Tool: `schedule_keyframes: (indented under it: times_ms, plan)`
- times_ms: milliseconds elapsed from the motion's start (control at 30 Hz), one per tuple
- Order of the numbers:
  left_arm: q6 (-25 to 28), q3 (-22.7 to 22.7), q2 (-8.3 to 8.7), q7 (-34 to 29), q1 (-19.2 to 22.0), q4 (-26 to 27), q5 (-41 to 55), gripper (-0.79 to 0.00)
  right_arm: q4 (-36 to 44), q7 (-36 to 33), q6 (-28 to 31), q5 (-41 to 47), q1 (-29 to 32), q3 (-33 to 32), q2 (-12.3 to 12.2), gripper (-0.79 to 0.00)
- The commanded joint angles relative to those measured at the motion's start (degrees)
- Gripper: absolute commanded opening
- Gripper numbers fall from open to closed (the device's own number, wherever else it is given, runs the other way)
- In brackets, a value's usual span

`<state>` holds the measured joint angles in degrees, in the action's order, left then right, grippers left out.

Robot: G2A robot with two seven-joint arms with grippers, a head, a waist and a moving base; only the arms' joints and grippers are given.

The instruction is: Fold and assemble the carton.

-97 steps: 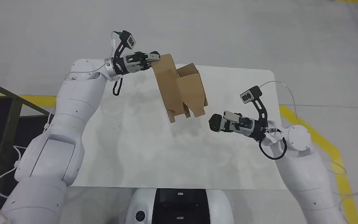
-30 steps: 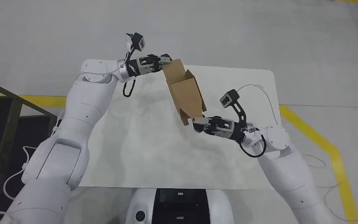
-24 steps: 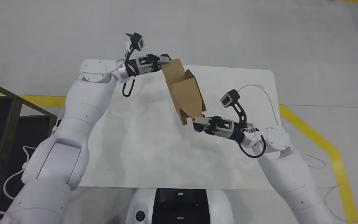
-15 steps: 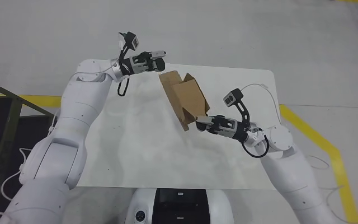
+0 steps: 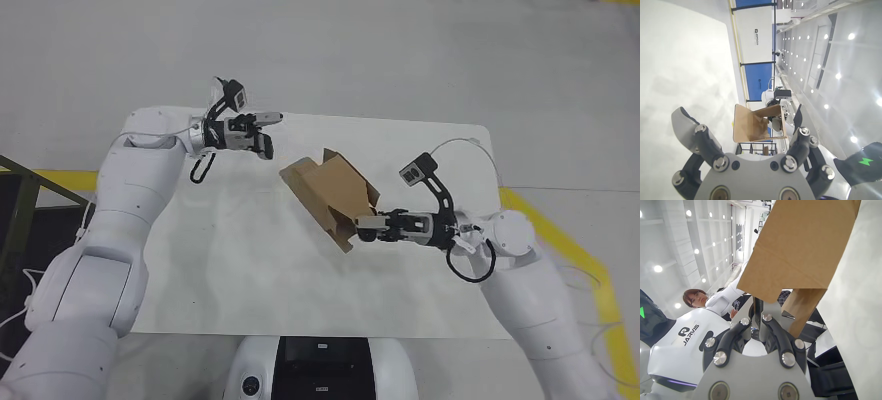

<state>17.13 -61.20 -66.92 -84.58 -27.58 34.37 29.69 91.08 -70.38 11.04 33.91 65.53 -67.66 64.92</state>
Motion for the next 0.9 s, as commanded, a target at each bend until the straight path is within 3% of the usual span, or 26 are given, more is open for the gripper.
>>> schedule_keyframes:
  times_ms: [0, 267, 500, 567, 700, 767, 867]
  plan:
    - [-0.9, 0.6, -0.06, -3.4, 0.3, -0.7, -0.3, 0.000, -0.4, -0.9, 0.1, 0.4, -0.6, 0.0, 0.0, -0.785]
    - [-1.0, 5.0, -0.02, -3.4, -1.1, 3.2, 4.0, 0.000, -0.9, -5.1, 0.0, 2.9, -2.4, 0.9, 0.0, -0.785]
    - [-2.5, 10.6, 2.41, -3.4, -2.3, 8.8, 12.4, 0.000, -1.0, -6.2, 0.6, 3.5, -3.4, 1.9, 0.2, -0.785]
    - [-2.8, 12.2, 3.35, -3.4, -2.4, 9.8, 14.2, -0.062, -1.1, -6.6, 0.8, 3.7, -3.7, 2.0, 0.2, -0.785]
    - [-2.8, 15.3, 5.29, -3.4, -2.1, 10.7, 17.0, -0.089, -1.4, -7.2, 1.0, 4.2, -4.1, 1.9, 0.1, -0.785]
    - [-2.8, 16.9, 6.16, -3.4, -1.9, 11.1, 18.2, -0.182, -1.5, -7.4, 1.1, 4.4, -4.3, 1.7, 0.1, -0.785]
    - [-2.8, 19.2, 7.28, -3.4, -1.8, 11.9, 20.8, -0.188, -1.6, -7.8, 1.0, 4.6, -4.5, 1.5, 0.0, -0.785]
